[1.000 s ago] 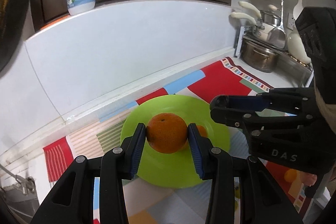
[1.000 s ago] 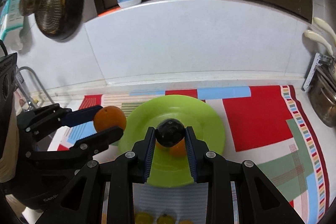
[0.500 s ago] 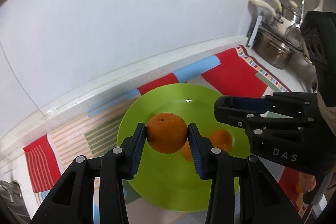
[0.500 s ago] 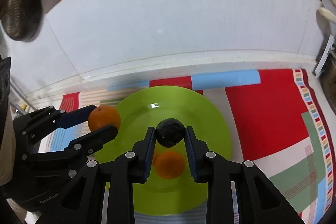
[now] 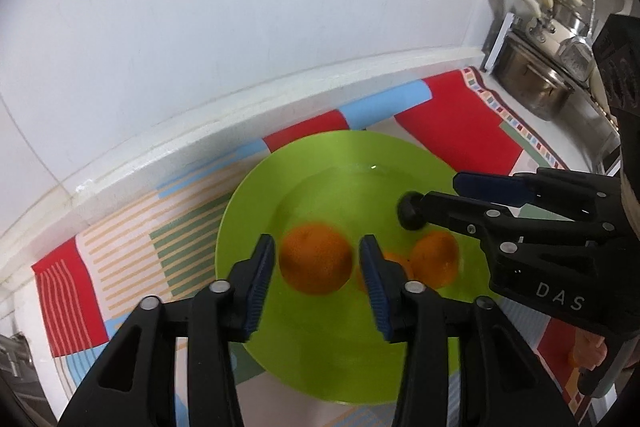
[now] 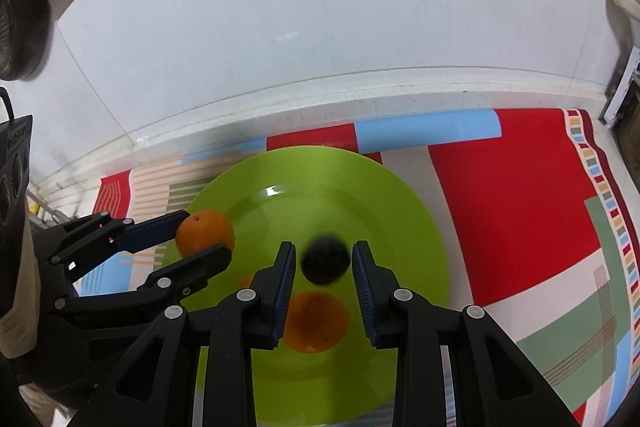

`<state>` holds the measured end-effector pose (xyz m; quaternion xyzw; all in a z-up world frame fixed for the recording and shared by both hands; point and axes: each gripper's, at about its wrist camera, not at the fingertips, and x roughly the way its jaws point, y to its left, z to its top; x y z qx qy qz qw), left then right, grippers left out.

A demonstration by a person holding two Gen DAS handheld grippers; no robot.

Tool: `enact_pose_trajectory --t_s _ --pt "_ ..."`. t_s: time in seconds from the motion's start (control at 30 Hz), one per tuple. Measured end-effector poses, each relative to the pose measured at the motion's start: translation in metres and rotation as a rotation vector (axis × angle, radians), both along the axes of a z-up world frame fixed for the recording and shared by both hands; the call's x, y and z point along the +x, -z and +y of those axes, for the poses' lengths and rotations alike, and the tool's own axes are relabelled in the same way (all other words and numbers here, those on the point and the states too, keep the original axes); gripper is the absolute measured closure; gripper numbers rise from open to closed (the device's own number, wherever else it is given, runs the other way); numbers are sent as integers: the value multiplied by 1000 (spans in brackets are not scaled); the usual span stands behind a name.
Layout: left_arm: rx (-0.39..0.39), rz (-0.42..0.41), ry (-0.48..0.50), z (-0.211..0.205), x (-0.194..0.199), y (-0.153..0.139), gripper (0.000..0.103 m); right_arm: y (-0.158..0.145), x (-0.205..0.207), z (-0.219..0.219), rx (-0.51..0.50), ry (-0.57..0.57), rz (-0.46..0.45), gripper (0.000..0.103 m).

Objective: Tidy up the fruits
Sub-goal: 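Carry the orange and plum onto the green plate and open both grippers, then withdraw both grippers from the plate toward the remaining fruit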

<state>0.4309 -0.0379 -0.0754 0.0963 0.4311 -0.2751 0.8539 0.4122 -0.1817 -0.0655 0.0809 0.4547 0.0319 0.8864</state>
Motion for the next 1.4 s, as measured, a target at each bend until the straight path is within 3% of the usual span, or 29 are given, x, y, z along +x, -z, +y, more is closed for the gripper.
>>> enact_pose_trajectory --t_s 0.3,0.77,1.0,1.4 --pt "-23 -79 -23 12 -40 -43 46 -30 -38 -3 -13 16 -75 64" --pt "-89 -208 -73 49 -128 -90 36 -88 -130 20 -41 -29 -256 54" --pt "-101 -266 -95 72 -163 -96 32 -91 -165 41 -43 -43 -305 54" --pt "-57 -347 -72 97 -204 -73 30 -66 -212 75 -53 -68 -327 54"
